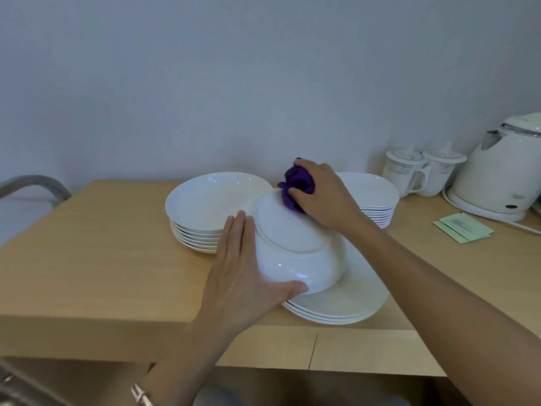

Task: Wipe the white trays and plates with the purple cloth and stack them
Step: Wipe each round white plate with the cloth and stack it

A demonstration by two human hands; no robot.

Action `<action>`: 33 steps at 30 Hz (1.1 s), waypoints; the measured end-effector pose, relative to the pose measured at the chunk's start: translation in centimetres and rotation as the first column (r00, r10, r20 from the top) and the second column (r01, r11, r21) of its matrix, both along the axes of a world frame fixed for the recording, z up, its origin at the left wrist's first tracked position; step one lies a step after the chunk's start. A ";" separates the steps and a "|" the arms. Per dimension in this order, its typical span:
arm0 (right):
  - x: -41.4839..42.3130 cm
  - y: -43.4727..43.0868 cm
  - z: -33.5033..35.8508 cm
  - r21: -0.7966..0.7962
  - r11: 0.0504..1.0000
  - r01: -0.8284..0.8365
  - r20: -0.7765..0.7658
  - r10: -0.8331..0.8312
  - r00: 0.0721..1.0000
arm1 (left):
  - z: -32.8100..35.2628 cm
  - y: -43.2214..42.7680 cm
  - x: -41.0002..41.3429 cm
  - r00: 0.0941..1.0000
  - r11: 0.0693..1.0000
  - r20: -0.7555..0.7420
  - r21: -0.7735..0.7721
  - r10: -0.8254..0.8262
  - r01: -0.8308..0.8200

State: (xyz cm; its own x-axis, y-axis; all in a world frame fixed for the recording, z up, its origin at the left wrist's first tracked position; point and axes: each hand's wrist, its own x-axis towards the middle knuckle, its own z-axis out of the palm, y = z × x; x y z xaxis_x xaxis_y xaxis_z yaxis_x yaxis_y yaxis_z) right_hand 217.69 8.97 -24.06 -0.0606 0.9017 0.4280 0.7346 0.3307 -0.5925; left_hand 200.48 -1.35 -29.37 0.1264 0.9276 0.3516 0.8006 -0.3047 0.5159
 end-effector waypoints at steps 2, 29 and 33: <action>2.3 -1.7 -0.6 -0.052 0.998 0.033 -0.048 -0.035 0.998 | 0.1 0.0 0.0 1.000 1.000 -0.014 0.013 -0.001 0.002; 2.8 1.6 0.6 -0.245 0.969 -0.011 -0.265 -0.056 0.963 | -0.2 0.1 0.0 1.000 1.000 0.022 -0.016 0.000 0.000; 4.6 -3.9 -1.5 -0.192 0.981 0.019 -0.327 -0.082 0.941 | -0.1 0.1 0.1 1.000 1.000 0.021 -0.020 0.011 -0.010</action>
